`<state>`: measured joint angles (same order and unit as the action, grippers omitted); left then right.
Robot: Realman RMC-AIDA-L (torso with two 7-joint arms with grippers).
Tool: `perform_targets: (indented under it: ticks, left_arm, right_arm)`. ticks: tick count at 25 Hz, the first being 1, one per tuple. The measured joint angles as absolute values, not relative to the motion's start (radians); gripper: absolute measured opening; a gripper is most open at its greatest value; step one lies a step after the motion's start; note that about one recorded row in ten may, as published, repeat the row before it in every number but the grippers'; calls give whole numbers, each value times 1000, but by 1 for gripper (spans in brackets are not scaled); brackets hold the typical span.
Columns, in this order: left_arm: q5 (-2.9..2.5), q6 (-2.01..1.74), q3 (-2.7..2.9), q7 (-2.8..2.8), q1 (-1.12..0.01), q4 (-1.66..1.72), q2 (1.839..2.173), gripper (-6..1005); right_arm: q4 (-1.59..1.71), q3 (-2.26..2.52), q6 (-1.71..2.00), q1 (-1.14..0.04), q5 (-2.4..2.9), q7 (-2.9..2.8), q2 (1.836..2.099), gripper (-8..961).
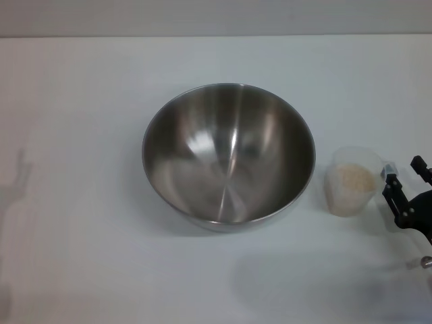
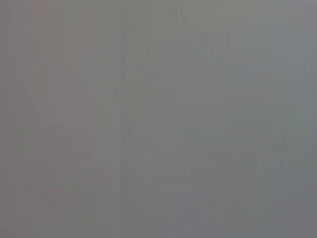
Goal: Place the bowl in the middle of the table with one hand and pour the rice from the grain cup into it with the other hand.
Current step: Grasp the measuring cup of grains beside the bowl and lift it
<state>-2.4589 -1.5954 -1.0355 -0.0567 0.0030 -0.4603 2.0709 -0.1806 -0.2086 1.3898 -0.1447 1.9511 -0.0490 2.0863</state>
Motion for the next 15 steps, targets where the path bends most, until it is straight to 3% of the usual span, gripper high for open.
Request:
perform_targets:
  ticks: [9, 15]
  left_arm:
    - [-2459, -1595, -1035, -57, 3, -456, 2071, 796]
    - [-2459, -1595, -1035, -57, 3, -453, 2071, 796]
  right_arm:
    - [-181, -209, 1390, -148, 1951, -48, 2086, 437]
    - [-180, -209, 1391, -152, 1951, -48, 2087, 220]
